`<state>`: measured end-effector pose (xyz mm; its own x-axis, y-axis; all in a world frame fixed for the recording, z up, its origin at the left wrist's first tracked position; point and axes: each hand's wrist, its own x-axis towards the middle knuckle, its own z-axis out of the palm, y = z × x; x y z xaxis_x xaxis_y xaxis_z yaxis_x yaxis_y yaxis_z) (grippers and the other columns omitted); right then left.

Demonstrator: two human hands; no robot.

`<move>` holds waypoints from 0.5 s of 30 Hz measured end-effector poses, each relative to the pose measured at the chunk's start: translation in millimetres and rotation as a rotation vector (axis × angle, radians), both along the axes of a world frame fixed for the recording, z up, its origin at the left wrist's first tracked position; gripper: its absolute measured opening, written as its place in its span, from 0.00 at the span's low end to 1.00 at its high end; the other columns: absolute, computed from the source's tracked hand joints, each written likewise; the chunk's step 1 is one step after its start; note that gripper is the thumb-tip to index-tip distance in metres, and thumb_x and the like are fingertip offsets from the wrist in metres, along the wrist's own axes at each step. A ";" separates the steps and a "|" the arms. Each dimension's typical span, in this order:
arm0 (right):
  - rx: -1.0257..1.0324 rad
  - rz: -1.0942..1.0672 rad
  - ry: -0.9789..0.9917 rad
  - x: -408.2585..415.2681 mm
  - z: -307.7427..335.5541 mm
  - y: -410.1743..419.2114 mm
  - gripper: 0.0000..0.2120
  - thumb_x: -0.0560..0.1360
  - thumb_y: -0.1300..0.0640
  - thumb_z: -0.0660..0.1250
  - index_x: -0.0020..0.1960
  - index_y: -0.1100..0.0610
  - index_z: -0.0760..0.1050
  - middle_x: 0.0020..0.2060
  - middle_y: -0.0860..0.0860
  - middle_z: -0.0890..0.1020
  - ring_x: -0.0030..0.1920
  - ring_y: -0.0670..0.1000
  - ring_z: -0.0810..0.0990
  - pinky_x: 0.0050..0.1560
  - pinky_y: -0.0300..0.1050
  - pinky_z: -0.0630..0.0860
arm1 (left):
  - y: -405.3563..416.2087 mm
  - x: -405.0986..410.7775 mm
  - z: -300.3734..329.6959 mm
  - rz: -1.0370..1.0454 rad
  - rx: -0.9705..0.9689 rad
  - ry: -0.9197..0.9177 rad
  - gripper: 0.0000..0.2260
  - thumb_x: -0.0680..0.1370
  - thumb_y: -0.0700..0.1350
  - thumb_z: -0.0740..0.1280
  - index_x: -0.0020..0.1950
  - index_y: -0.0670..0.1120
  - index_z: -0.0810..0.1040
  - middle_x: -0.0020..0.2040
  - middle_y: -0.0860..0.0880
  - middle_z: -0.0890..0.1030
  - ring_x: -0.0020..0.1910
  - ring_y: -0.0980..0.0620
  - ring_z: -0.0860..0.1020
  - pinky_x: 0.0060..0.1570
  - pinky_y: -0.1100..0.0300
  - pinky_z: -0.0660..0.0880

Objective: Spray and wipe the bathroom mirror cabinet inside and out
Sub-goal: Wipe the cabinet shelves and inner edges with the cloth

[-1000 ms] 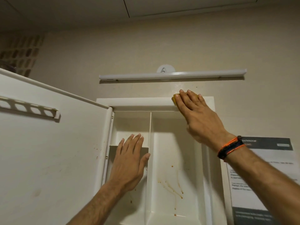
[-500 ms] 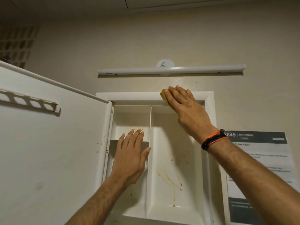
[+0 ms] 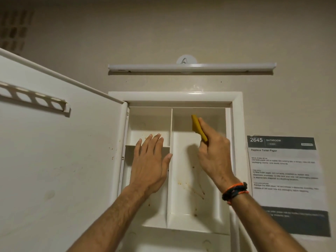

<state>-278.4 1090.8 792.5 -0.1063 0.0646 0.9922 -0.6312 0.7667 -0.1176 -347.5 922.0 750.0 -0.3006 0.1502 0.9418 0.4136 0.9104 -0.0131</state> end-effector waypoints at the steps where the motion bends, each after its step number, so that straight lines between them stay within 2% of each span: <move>1: -0.019 -0.014 -0.034 -8.3 -3.5 -1.5 0.32 0.74 0.74 0.57 0.75 0.54 0.67 0.66 0.53 0.77 0.60 0.50 0.78 0.62 0.40 0.75 | 0.4 0.2 -0.2 0.004 0.002 0.001 0.34 0.79 0.62 0.36 0.78 0.47 0.59 0.78 0.50 0.61 0.78 0.51 0.53 0.77 0.50 0.44; 3: 0.007 -0.107 -0.080 -25.1 -3.5 -3.3 0.32 0.75 0.73 0.58 0.76 0.55 0.64 0.72 0.53 0.70 0.69 0.54 0.73 0.68 0.47 0.71 | 0.8 -0.2 -0.7 0.014 0.003 0.006 0.33 0.79 0.62 0.37 0.78 0.46 0.60 0.77 0.50 0.62 0.78 0.51 0.55 0.77 0.49 0.44; 5: 0.103 -0.245 -0.114 -40.5 3.6 -6.3 0.34 0.75 0.72 0.58 0.78 0.54 0.59 0.76 0.53 0.64 0.71 0.55 0.70 0.66 0.49 0.73 | 0.5 -1.2 -0.8 0.020 0.004 0.013 0.32 0.80 0.61 0.39 0.77 0.46 0.61 0.76 0.49 0.64 0.77 0.51 0.57 0.77 0.49 0.46; 8: 0.284 -0.398 -0.124 -59.7 15.8 -15.2 0.30 0.77 0.69 0.56 0.78 0.56 0.59 0.76 0.55 0.63 0.75 0.59 0.63 0.69 0.53 0.69 | 0.1 -2.7 -0.7 0.019 0.000 0.025 0.31 0.81 0.61 0.40 0.76 0.46 0.63 0.75 0.49 0.66 0.76 0.50 0.60 0.77 0.48 0.48; 11: 0.417 -0.503 -0.167 -76.9 20.8 -21.0 0.26 0.80 0.67 0.54 0.77 0.58 0.58 0.74 0.56 0.66 0.75 0.57 0.62 0.73 0.50 0.62 | -0.2 -4.1 -0.4 0.010 0.000 0.037 0.30 0.81 0.61 0.42 0.75 0.46 0.64 0.74 0.49 0.67 0.75 0.50 0.61 0.76 0.48 0.50; 15: 0.444 -0.497 -0.210 -89.9 12.4 -16.6 0.30 0.78 0.69 0.53 0.79 0.59 0.52 0.78 0.56 0.57 0.78 0.56 0.54 0.76 0.47 0.53 | -0.5 -4.9 -0.9 0.009 -0.002 0.057 0.29 0.81 0.60 0.43 0.74 0.45 0.65 0.74 0.48 0.68 0.74 0.49 0.62 0.76 0.47 0.51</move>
